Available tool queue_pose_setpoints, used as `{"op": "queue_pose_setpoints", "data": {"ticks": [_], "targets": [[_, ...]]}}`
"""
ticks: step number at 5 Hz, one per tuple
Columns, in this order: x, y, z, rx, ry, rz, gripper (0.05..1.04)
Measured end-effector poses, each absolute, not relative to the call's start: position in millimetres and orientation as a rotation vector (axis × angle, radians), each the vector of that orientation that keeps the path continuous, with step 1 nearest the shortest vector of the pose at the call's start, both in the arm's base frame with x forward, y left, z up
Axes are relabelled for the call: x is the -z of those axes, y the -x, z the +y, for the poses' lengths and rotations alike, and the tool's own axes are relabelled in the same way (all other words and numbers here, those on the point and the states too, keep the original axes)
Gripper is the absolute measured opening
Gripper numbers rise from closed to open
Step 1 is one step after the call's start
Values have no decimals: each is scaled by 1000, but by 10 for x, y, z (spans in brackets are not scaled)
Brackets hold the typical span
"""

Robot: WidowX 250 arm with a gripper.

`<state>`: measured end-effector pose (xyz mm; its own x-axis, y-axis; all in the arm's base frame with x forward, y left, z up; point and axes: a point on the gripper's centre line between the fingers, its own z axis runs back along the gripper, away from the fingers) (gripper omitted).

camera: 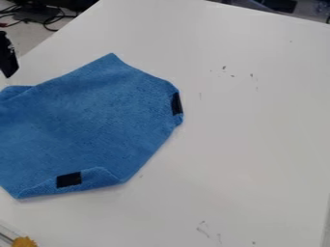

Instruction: Move the cloth to the left edge of the table

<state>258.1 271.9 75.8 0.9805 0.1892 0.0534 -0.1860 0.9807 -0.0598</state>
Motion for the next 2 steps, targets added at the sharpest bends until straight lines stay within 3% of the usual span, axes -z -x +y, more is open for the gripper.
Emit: {"op": "queue_pose_setpoints", "data": {"ticks": [1,2], "targets": [[-986,-2664,2574,-143,-58,-76,1000],[-1055,-2697,2400,-124,-104,-62,1000]]}}
